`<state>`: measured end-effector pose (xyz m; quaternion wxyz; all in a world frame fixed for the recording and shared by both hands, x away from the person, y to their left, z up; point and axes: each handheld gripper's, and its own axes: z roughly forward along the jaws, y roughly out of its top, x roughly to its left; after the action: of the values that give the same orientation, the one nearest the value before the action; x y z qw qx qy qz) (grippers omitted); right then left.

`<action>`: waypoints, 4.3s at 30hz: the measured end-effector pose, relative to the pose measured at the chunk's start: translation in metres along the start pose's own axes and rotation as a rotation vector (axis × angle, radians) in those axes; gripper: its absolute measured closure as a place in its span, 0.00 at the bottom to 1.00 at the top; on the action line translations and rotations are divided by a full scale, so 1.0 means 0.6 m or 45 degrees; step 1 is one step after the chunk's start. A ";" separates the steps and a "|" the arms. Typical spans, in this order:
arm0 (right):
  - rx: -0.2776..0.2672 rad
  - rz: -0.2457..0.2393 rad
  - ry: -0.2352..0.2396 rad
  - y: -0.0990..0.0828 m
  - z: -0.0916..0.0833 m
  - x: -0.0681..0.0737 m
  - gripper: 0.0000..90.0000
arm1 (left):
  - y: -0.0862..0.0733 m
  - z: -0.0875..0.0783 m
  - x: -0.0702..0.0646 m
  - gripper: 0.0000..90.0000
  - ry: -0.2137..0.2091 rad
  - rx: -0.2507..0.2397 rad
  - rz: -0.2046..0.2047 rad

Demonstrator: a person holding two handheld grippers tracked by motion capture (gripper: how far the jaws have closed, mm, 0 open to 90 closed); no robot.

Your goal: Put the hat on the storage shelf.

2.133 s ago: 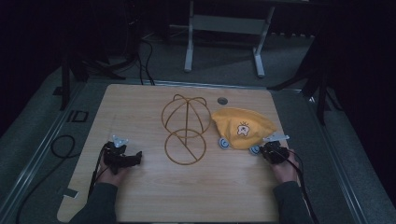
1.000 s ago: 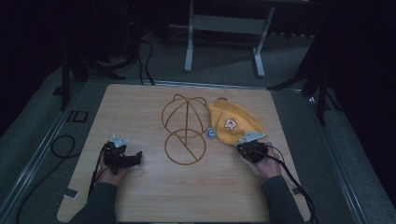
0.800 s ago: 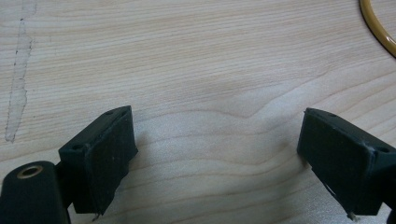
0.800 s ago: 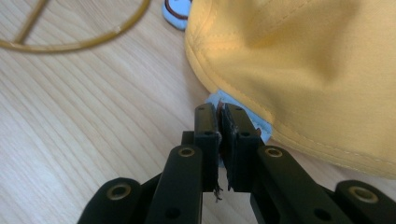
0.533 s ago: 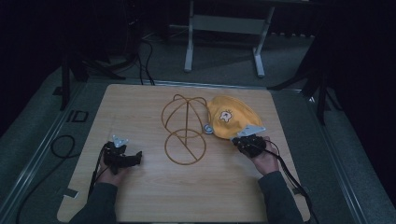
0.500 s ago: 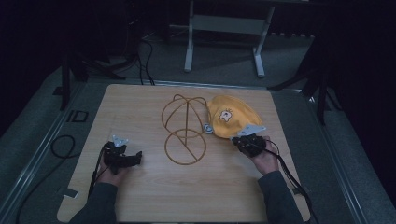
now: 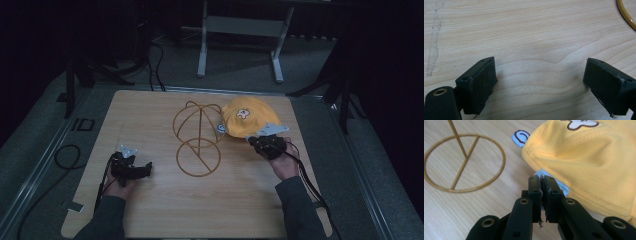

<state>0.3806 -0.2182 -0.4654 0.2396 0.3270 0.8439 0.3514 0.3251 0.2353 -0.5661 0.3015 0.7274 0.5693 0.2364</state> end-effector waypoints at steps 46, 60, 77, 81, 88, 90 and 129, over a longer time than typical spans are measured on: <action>0.075 -0.023 -0.040 0.075 -0.040 -0.033 0.80 | 0.000 0.000 0.000 0.13 0.001 0.002 0.003; 0.193 -0.100 -0.016 0.098 -0.022 -0.045 0.77 | 0.000 0.000 0.001 0.13 0.001 0.004 0.006; 0.264 -0.125 -0.002 0.117 0.008 -0.050 0.75 | 0.000 0.000 0.000 0.13 0.000 0.004 0.004; 0.294 -0.136 -0.002 0.117 0.017 -0.048 0.76 | 0.000 0.000 0.001 0.13 0.000 0.004 0.006; 0.388 -0.132 0.020 0.105 0.029 -0.052 0.76 | 0.000 0.000 0.000 0.13 0.000 0.004 0.005; 0.408 -0.135 0.022 0.101 0.032 -0.053 0.79 | 0.000 0.000 0.000 0.13 0.000 0.004 0.005; 0.234 -0.081 0.028 0.115 -0.029 -0.069 0.94 | 0.000 0.000 0.001 0.13 0.001 0.004 0.006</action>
<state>0.4240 -0.2183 -0.3951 0.2102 0.3166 0.8852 0.2682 0.3250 0.2356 -0.5659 0.2997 0.7291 0.5680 0.2364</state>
